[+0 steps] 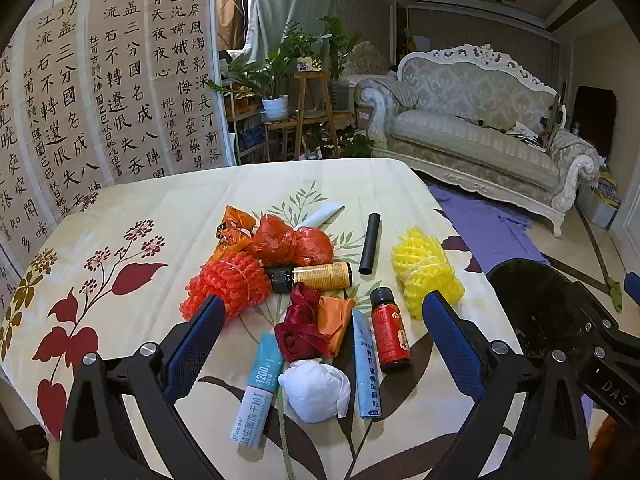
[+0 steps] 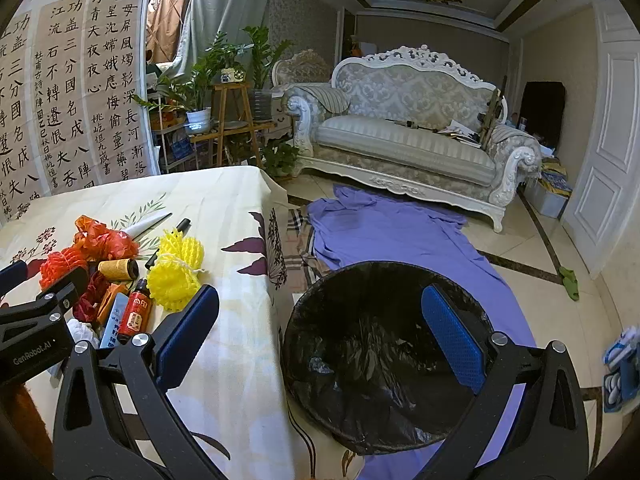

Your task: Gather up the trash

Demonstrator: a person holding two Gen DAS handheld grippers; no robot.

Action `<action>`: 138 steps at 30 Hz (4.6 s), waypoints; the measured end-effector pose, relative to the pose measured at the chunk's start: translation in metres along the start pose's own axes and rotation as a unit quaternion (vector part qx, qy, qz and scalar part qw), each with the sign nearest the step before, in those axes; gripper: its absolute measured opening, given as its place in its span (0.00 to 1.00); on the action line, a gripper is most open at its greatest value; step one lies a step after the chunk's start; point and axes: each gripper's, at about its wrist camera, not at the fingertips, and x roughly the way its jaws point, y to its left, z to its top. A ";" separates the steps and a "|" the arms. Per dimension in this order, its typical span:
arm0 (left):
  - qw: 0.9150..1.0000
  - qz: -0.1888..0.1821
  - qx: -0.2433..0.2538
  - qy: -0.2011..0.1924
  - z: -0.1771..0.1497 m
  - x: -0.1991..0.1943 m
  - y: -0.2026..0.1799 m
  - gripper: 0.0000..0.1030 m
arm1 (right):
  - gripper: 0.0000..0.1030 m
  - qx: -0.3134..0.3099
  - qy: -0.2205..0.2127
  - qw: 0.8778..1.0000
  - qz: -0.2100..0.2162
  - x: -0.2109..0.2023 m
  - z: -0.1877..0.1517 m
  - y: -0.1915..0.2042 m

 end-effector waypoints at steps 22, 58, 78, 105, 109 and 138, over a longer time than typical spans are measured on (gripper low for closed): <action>1.000 -0.007 0.007 0.015 -0.001 0.009 -0.004 0.93 | 0.96 0.000 0.015 1.000 -0.002 0.010 -0.003 0.001; 0.997 0.038 -0.035 0.060 0.005 0.043 0.086 0.65 | 0.74 -0.021 0.046 0.996 0.075 0.037 0.016 0.057; 0.997 -0.004 -0.032 0.069 0.006 0.055 0.096 0.40 | 0.72 -0.051 0.077 0.991 0.101 0.072 0.020 0.102; 0.997 -0.074 -0.005 -0.001 0.004 0.000 0.032 0.40 | 0.40 0.002 0.058 0.998 0.022 0.024 0.004 0.008; 0.995 -0.101 0.014 -0.006 0.006 0.001 0.000 0.40 | 0.40 0.026 0.053 0.998 -0.009 0.021 0.000 -0.029; 0.980 -0.157 0.126 0.004 0.015 0.046 -0.159 0.51 | 0.45 0.101 0.048 0.992 -0.051 0.056 -0.013 -0.132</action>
